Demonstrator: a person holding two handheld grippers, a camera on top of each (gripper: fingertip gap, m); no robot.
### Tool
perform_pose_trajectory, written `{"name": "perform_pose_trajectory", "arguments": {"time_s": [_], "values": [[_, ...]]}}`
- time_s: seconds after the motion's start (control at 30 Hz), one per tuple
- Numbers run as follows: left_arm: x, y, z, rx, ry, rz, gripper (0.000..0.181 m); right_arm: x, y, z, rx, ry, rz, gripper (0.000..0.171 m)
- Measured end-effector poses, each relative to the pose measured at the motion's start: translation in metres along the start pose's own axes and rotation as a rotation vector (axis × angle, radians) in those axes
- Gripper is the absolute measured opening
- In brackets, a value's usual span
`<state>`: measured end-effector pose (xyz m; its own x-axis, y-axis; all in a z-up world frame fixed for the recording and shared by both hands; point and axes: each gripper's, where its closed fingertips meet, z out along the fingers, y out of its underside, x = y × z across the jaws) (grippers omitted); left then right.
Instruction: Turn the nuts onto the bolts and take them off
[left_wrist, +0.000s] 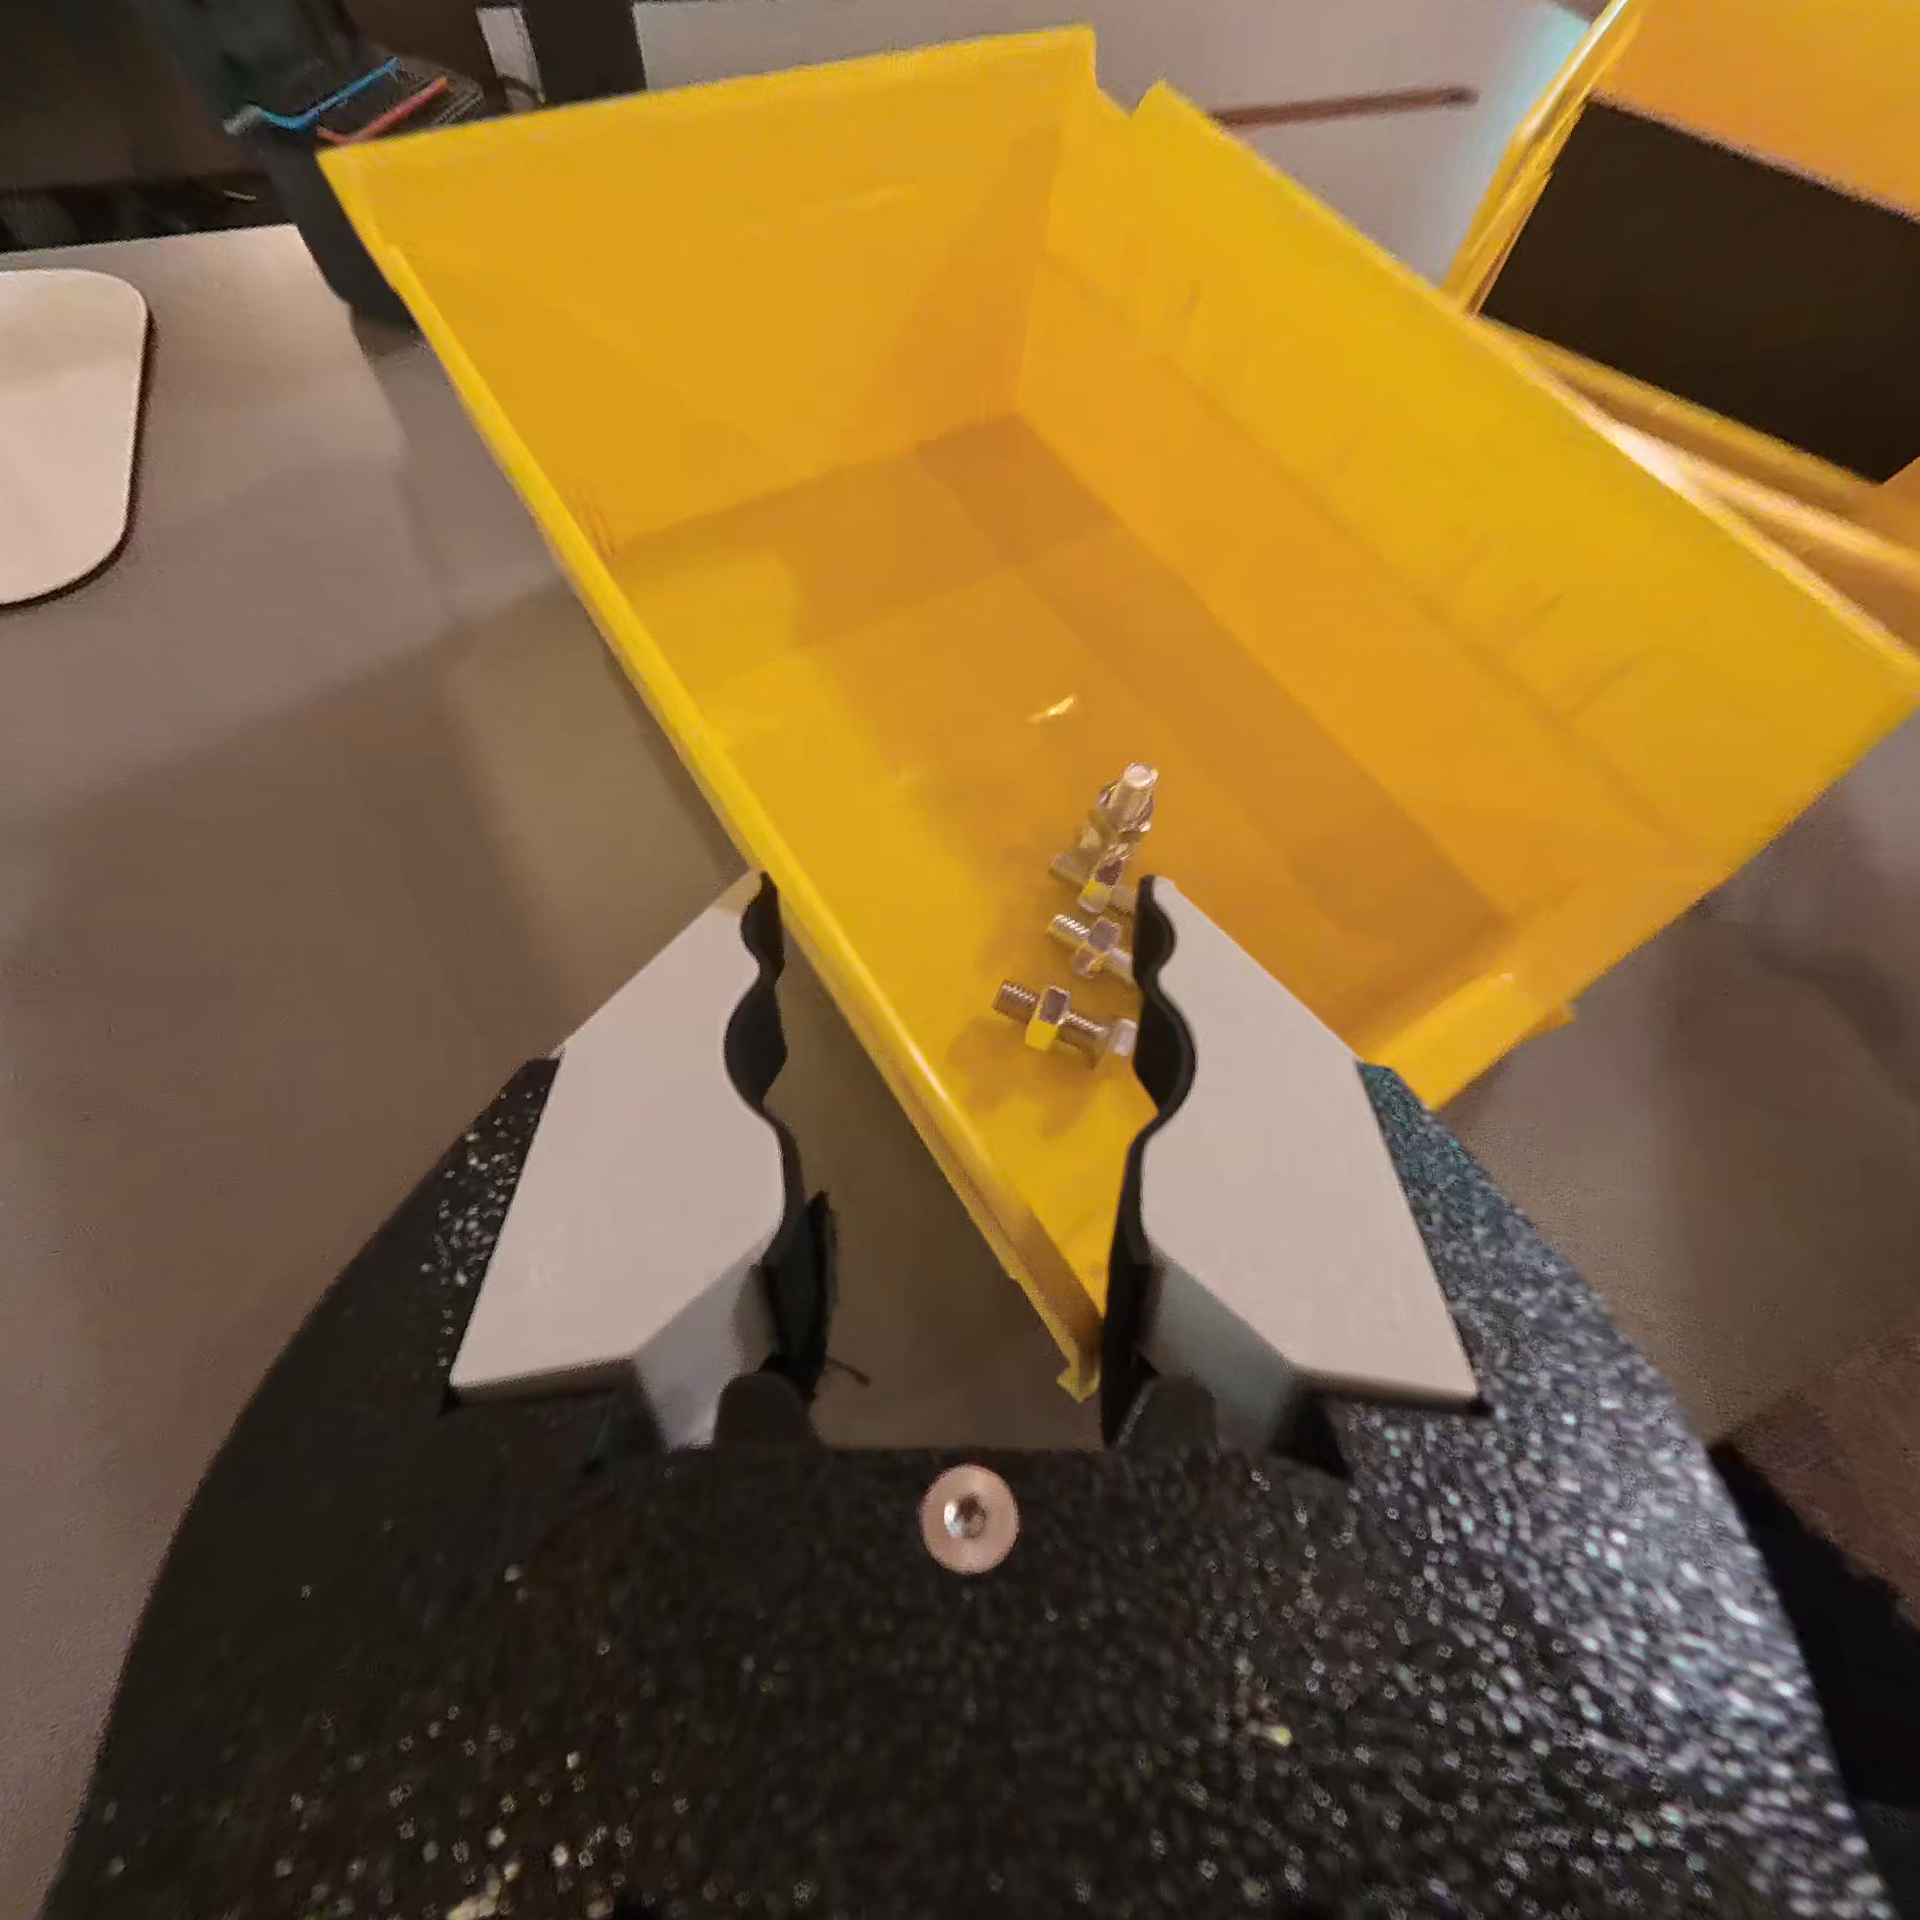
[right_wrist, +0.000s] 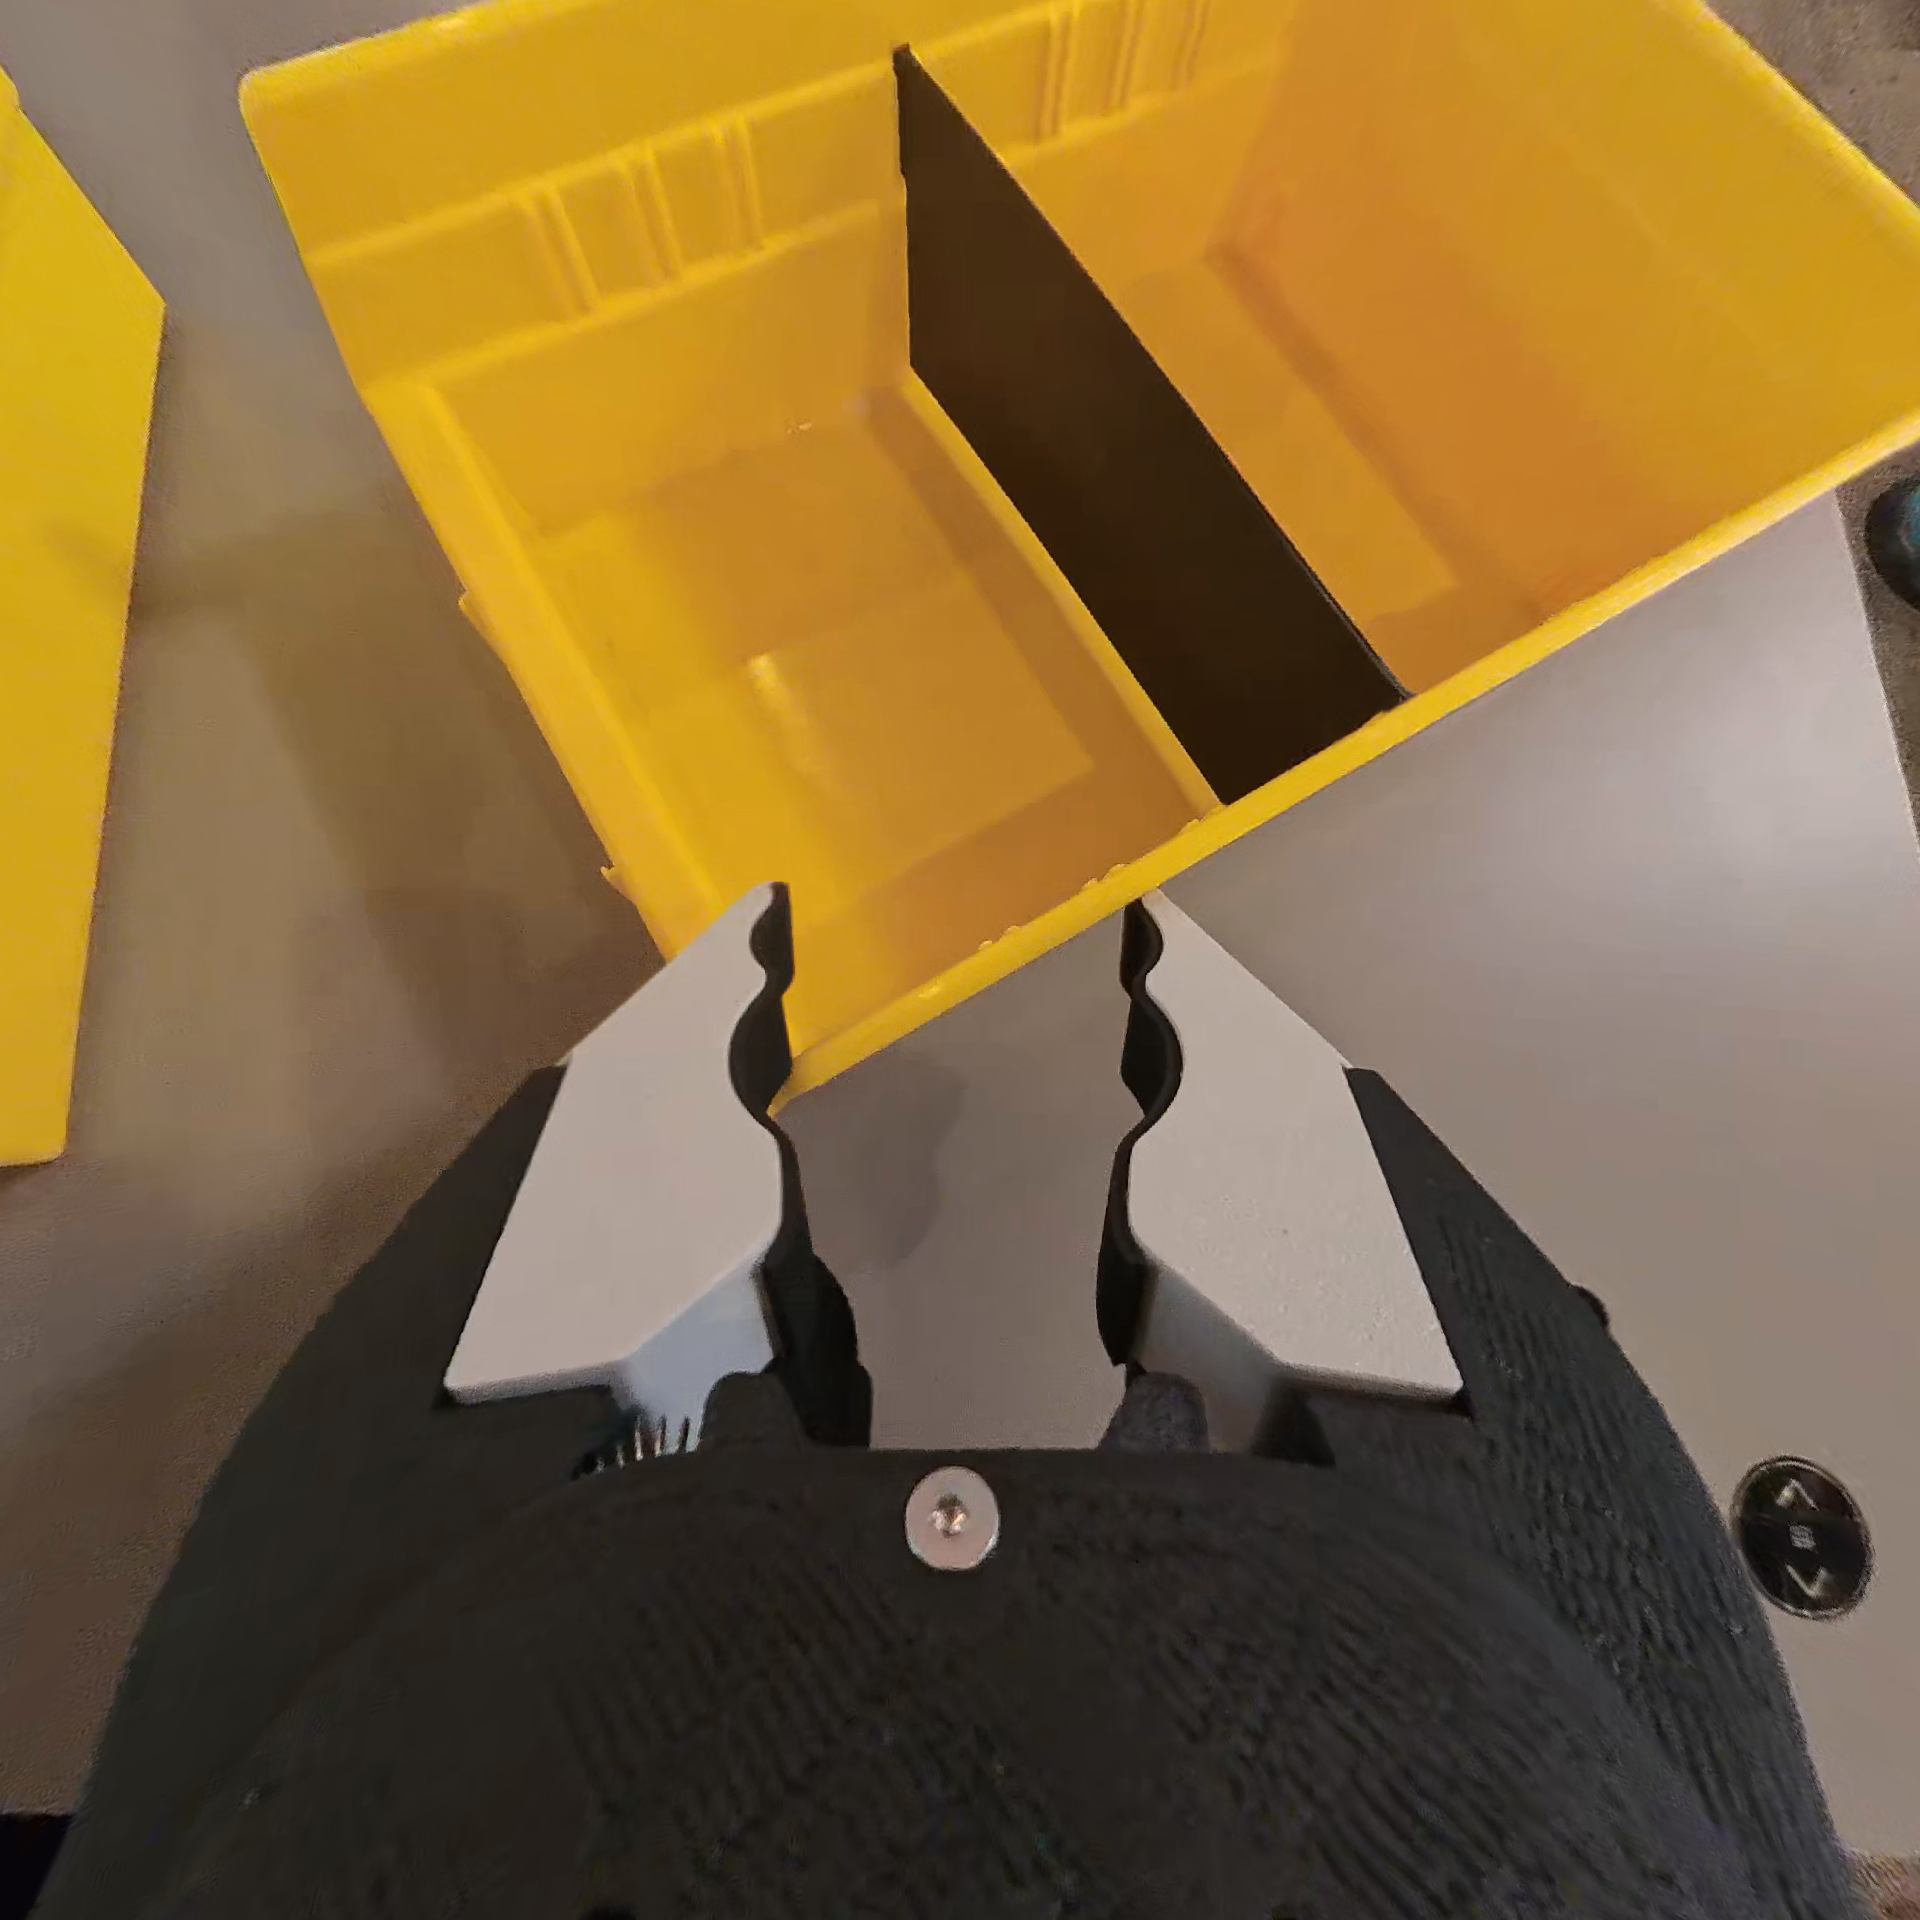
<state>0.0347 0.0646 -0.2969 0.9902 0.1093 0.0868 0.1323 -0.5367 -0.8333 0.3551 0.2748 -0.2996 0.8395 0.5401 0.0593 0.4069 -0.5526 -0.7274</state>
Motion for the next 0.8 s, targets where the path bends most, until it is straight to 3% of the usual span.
{"name": "perform_pose_trajectory", "arguments": {"time_s": [0.2, 0.33, 0.57, 0.8], "values": [[-0.02, 0.008, -0.004, -0.025, -0.096, 0.077, 0.03, 0.046, 0.015, -0.013, -0.015, 0.099, -0.015, 0.03], [-0.038, 0.01, -0.007, -0.007, -0.127, 0.06, 0.006, 0.08, 0.022, -0.019, -0.003, 0.147, -0.014, 0.016], [-0.081, 0.014, -0.029, 0.029, -0.225, 0.056, 0.003, 0.119, 0.033, -0.026, -0.021, 0.127, 0.016, 0.006], [-0.153, 0.031, -0.069, 0.029, -0.301, 0.036, 0.004, 0.129, 0.035, -0.027, -0.009, 0.085, 0.038, 0.005]]}}
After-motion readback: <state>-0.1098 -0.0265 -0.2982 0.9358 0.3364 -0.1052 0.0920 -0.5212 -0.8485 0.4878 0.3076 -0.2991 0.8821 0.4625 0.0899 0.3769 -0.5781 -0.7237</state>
